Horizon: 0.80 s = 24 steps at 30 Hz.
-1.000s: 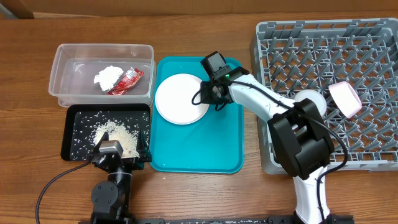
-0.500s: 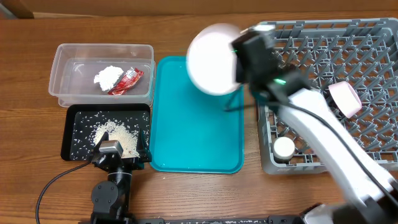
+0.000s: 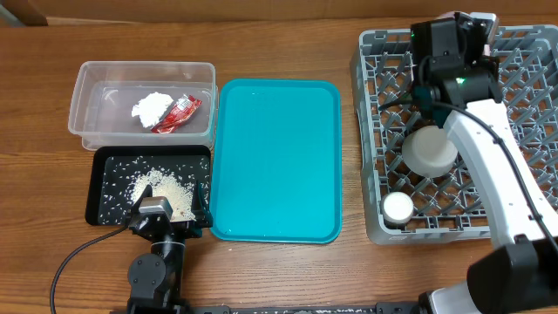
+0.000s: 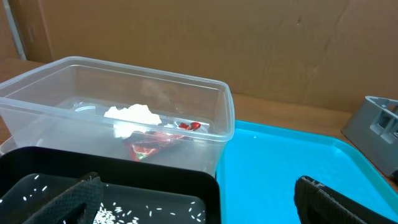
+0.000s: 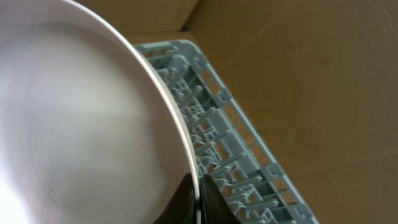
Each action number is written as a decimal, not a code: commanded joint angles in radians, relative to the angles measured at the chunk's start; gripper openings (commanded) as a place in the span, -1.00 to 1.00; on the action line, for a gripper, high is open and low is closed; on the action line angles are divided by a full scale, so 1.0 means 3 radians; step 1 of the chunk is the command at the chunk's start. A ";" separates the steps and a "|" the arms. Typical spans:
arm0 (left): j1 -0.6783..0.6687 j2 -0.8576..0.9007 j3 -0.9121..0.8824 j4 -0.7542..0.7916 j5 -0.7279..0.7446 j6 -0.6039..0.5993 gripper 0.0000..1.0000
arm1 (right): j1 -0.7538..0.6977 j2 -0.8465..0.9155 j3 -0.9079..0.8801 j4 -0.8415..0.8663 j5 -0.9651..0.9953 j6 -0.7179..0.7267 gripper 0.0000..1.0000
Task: Sort waste into correct bins and load items into the dishwasher
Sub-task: 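Lift the white plate and stand it upright in the rack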
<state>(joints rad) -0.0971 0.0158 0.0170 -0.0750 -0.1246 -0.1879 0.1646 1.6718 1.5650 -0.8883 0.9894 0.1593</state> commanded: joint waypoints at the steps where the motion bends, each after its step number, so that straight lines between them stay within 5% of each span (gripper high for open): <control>1: 0.0027 -0.0034 -0.0028 0.0014 -0.0029 -0.0050 1.00 | -0.0064 0.0170 -0.0003 0.0095 0.0342 -0.0069 -0.92; 12: 0.0027 -0.0034 -0.0028 0.0014 -0.0029 -0.0050 1.00 | -0.0088 0.0566 -0.0003 0.0375 0.0296 -0.0299 -0.90; 19: 0.0027 -0.0034 -0.0028 0.0014 -0.0029 -0.0050 1.00 | 0.0033 0.0540 0.0001 0.0412 0.0226 -0.0292 -0.18; 24: 0.0027 -0.0033 -0.0028 0.0014 -0.0031 -0.0050 1.00 | 0.0385 0.0203 0.0001 0.0276 -0.0167 -0.0070 0.01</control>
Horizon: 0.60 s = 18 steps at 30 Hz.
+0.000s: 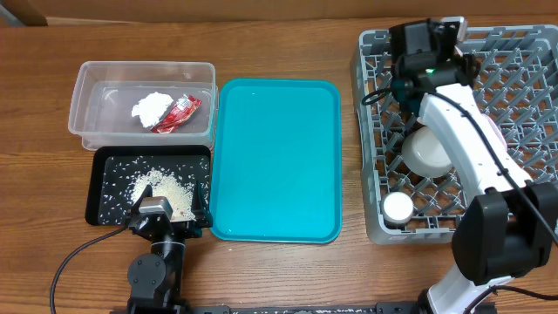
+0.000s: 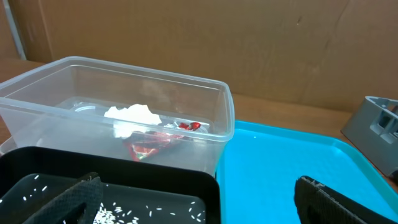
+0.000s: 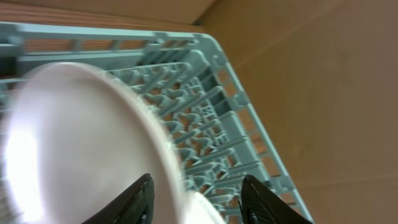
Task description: Sort waste into correct bins and load items into the dishwasher
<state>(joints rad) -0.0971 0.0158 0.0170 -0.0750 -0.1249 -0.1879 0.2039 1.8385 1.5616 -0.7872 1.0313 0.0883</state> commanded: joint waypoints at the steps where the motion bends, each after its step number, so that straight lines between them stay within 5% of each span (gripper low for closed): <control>1: 0.0027 -0.0033 -0.0028 0.0014 -0.0028 -0.0050 1.00 | 0.0366 -0.0469 0.0013 -0.0120 -0.0469 0.0168 0.04; 8: 0.0027 -0.0033 -0.0028 0.0014 -0.0028 -0.0050 1.00 | 0.1217 -0.1319 0.0014 -0.0771 -0.1932 0.0510 0.29; 9: 0.0027 -0.0033 -0.0028 0.0014 -0.0028 -0.0050 1.00 | 0.1338 -0.1429 0.0014 -0.0842 -0.2140 0.0586 0.41; 11: 0.0027 -0.0033 -0.0028 0.0014 -0.0028 -0.0050 1.00 | 0.1597 -0.1666 0.0014 -0.0918 -0.2574 0.0763 1.00; 15: 0.0027 -0.0033 -0.0028 0.0014 -0.0029 -0.0050 1.00 | 0.1934 -0.1971 0.0014 -0.0863 -0.3140 0.0795 1.00; 18: 0.0027 -0.0033 -0.0028 0.0014 -0.0028 -0.0050 1.00 | 0.2073 -0.2101 0.0014 -0.1091 -0.3146 0.0346 1.00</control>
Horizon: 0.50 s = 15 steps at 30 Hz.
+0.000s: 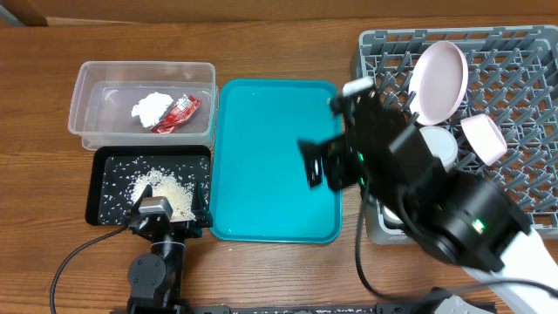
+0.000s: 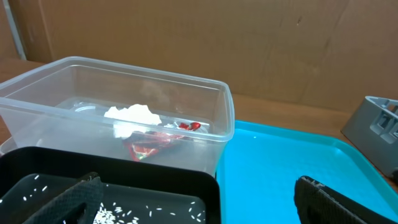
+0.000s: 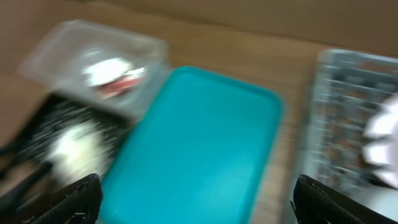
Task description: Sort waste into correct bins and load items into the dishwasher
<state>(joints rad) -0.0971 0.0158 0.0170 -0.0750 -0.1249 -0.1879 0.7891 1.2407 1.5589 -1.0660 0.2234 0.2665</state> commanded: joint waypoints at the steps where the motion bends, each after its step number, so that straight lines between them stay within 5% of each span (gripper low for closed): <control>1: 0.0027 -0.0033 -0.0028 0.0014 -0.0029 -0.0050 1.00 | 0.0144 -0.0142 0.0023 -0.0309 -0.0453 -0.0256 1.00; 15: 0.0027 -0.0033 -0.0028 0.0014 -0.0028 -0.0050 1.00 | 0.0130 -0.0896 0.0022 -0.0546 0.0468 -0.0192 1.00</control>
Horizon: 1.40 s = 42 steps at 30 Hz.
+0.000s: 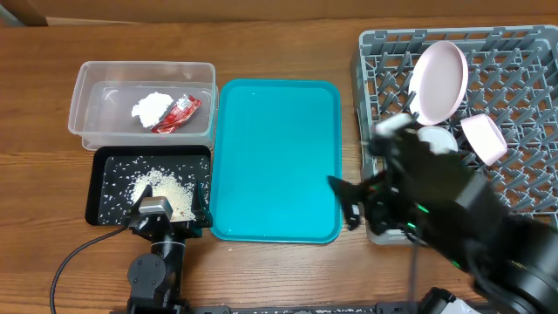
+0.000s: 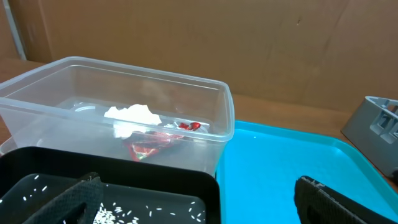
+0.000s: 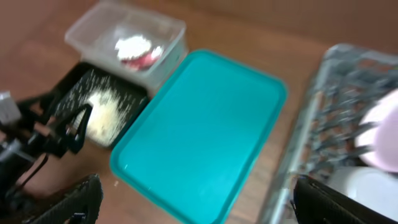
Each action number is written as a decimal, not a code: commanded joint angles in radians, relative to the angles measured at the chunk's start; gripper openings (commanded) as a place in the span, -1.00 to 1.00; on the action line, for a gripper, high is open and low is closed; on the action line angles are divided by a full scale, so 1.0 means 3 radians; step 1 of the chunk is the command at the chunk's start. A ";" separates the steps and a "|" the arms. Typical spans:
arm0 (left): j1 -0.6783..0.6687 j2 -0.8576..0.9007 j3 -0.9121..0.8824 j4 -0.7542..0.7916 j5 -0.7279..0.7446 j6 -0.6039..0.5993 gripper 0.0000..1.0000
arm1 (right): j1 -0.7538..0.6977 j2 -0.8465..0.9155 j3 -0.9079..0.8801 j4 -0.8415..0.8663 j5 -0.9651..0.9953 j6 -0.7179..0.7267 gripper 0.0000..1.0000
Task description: Sort waste into correct bins and load items into the dishwasher
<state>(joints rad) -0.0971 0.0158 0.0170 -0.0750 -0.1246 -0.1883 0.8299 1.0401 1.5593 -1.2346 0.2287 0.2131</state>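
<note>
A pink plate [image 1: 438, 70] stands on edge in the grey dish rack [image 1: 523, 52], with a pink bowl [image 1: 485, 138] and a white cup [image 1: 436, 139] beside it. My right gripper [image 3: 199, 205] hangs open and empty, high above the rack's front left corner and the teal tray [image 3: 199, 130]. The arm is blurred in the overhead view. The clear bin [image 1: 144, 105] holds a white tissue [image 1: 151, 105] and a red wrapper [image 1: 177, 112]. My left gripper [image 2: 199, 205] rests open at the near edge of the black tray [image 1: 113, 174] of rice.
The teal tray [image 1: 277, 157] lies bare between the bins and the rack. Spilled rice [image 1: 166, 187] is heaped in the black tray's near right part. Brown cardboard walls stand behind the table.
My right arm has moved from above the teal tray's right side toward the rack's front left corner, still open and empty. The left arm and all objects are unchanged.
My right gripper was shut on the pink plate's rim over the rack. Then its fingers were apart and the plate stood in the rack by itself. Later the arm was high over the teal tray, and now it is by the rack's front corner.
</note>
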 commanded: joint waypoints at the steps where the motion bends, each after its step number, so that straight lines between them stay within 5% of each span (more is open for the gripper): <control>1: 0.0027 -0.0033 -0.0028 0.0014 -0.0029 -0.0048 1.00 | -0.0006 -0.0289 0.0020 0.0009 0.0581 -0.0015 1.00; 8: 0.0027 -0.0033 -0.0028 0.0014 -0.0029 -0.0048 1.00 | -0.0370 -0.0738 -0.0081 0.0175 0.0888 -0.0014 1.00; 19: 0.0027 -0.0033 -0.0028 0.0014 -0.0029 -0.0048 1.00 | -0.1611 -0.1820 -0.1946 0.1563 0.0429 0.0000 1.00; 29: 0.0027 -0.0033 -0.0028 0.0014 -0.0029 -0.0048 1.00 | -0.1761 -0.3122 -0.4046 0.2791 -0.0014 0.0000 1.00; 42: 0.0027 -0.0033 -0.0028 0.0013 -0.0031 -0.0048 1.00 | -0.1764 -0.3457 -0.5169 0.4096 -0.0081 -0.0001 1.00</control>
<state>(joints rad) -0.0971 0.0158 0.0124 -0.0742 -0.1246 -0.1879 0.3073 0.0147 0.0322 -0.0196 0.2092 0.2096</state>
